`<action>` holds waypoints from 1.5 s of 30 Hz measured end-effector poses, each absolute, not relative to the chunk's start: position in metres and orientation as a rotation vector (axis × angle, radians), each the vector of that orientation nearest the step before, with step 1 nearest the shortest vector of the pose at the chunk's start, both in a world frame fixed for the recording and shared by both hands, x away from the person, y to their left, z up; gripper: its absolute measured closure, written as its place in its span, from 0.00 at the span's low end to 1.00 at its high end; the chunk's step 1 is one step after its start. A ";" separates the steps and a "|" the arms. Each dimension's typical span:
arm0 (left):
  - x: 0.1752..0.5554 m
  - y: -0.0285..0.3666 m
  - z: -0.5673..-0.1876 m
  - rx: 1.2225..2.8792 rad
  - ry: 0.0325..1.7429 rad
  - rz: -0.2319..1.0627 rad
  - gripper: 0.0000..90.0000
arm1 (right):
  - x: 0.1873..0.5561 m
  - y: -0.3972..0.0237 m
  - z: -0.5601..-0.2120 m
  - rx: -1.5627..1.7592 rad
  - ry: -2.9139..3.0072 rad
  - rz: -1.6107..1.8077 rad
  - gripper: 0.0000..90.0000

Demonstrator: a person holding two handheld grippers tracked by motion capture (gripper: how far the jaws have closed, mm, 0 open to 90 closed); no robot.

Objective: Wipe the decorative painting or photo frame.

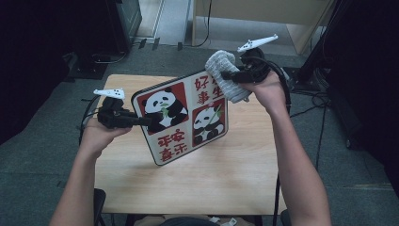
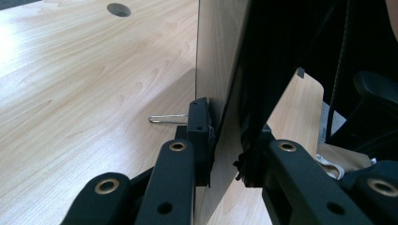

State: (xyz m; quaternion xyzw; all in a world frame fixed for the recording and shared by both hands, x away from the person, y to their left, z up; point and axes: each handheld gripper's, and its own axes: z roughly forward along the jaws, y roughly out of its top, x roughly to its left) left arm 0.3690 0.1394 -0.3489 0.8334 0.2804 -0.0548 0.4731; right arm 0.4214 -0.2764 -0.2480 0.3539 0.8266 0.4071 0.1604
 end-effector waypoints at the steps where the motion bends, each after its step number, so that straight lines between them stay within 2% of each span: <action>1: 0.369 0.140 -0.349 2.041 0.682 -0.133 0.87 | 0.421 -0.277 -0.249 1.013 2.363 1.162 0.76; 45: 0.370 0.141 -0.349 2.050 0.657 -0.131 0.87 | 0.407 -0.296 -0.304 1.038 2.411 1.171 0.77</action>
